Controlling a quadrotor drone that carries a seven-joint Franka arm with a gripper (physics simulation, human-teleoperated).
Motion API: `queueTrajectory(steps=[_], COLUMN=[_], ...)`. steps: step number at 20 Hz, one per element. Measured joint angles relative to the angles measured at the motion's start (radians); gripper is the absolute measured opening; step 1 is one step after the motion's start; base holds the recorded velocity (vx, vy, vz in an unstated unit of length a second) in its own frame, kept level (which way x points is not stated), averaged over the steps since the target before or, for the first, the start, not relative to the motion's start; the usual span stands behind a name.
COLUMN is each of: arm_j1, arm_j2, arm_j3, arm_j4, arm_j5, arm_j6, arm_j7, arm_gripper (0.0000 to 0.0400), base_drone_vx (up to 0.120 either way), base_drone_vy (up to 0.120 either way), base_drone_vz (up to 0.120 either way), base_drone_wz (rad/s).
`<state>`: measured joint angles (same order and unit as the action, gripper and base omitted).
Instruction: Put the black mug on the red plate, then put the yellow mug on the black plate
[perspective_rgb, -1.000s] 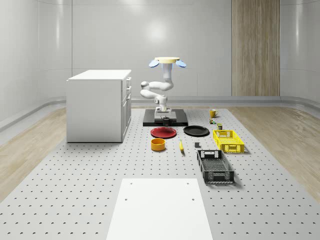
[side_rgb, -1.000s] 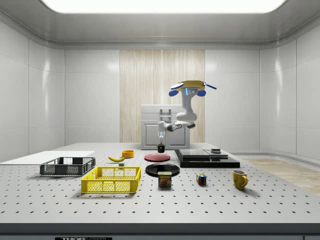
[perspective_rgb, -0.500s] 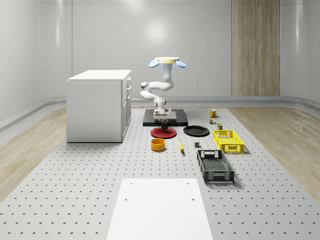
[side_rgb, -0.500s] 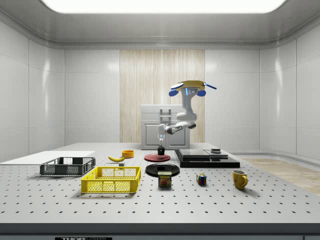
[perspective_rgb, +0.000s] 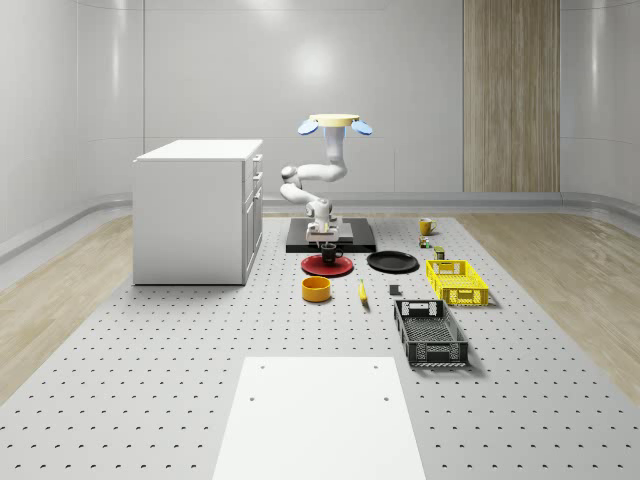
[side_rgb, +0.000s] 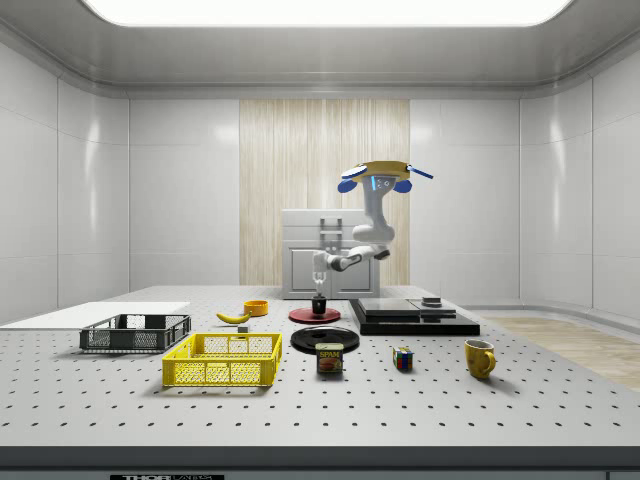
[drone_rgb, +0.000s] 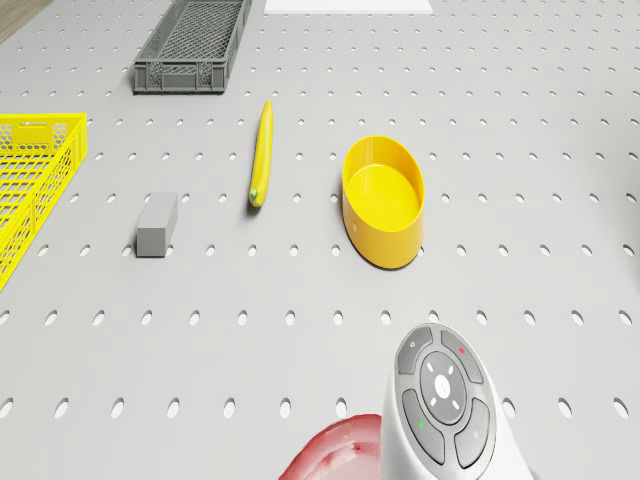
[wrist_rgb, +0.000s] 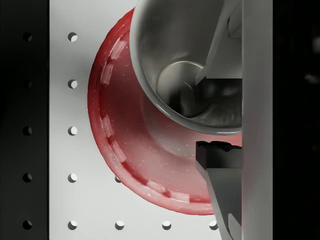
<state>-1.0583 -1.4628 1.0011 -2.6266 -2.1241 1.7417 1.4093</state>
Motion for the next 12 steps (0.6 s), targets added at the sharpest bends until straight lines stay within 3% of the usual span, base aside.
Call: queueTrajectory(steps=[5,8,12], arm_j1=[0.004,0.005,0.012], arm_j2=[0.001,0.0,-0.005], arm_j3=[0.006,0.008,0.029], arm_j4=[0.017,0.022,0.009], arm_j5=[0.008,0.01,0.03], arm_j6=[0.006,0.008,-0.003], arm_j7=[-0.021,-0.026,-0.029], arm_gripper=[0.011,0.0251,0.0345], base_drone_vx=[0.0,0.0,0.0], base_drone_vy=[0.0,0.0,0.0], base_drone_vz=[0.0,0.0,0.0], base_drone_wz=[0.0,0.0,0.0])
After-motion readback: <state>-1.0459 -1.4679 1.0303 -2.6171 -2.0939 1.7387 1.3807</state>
